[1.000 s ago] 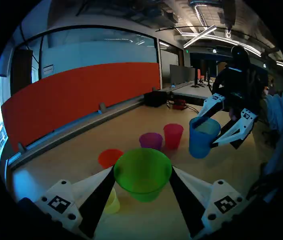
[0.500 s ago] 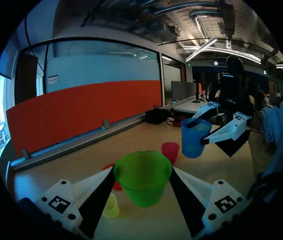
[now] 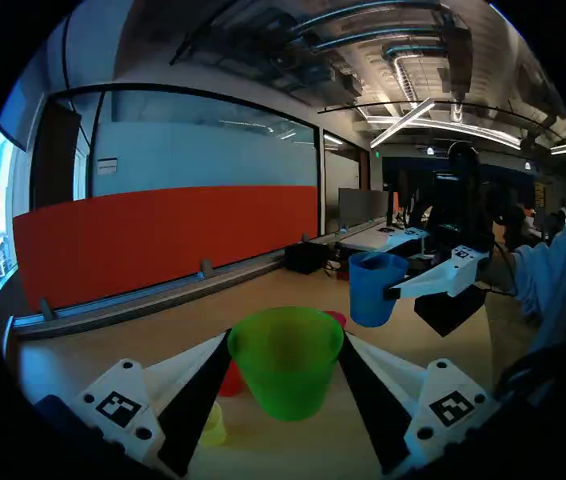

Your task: Pour water

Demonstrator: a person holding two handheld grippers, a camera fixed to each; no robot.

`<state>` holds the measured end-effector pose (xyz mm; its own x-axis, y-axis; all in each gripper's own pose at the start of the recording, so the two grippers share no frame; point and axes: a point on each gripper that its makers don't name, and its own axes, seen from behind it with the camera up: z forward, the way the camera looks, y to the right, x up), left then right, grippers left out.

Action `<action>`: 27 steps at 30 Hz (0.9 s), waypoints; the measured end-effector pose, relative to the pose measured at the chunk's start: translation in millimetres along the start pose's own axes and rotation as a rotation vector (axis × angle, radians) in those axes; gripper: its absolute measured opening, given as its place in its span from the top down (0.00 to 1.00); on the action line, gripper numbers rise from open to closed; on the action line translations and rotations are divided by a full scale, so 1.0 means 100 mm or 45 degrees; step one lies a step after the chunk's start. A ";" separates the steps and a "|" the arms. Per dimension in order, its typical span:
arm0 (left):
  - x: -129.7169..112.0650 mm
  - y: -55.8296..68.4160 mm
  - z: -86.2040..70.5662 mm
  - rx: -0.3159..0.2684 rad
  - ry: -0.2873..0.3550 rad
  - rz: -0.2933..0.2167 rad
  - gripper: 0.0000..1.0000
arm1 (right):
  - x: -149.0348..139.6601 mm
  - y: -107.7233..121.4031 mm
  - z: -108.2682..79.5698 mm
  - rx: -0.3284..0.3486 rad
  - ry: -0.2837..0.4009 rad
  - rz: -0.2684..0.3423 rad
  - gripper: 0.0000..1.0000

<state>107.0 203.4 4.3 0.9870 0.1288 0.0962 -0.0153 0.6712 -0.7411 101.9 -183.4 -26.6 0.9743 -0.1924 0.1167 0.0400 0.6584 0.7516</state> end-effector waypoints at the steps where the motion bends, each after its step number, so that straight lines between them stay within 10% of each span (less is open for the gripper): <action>1: 0.01 0.00 0.00 0.001 0.004 0.001 0.10 | 0.01 0.00 0.00 -0.001 0.002 -0.002 0.10; 27: 0.15 0.12 -0.07 0.014 0.060 0.108 0.10 | 0.31 0.04 0.06 0.019 0.014 -0.094 0.10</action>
<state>122.2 208.6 -7.6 0.9885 0.1515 0.0018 -0.1009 0.6673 -0.7379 130.7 -191.0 -16.5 0.9712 -0.2324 0.0534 0.1089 0.6316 0.7676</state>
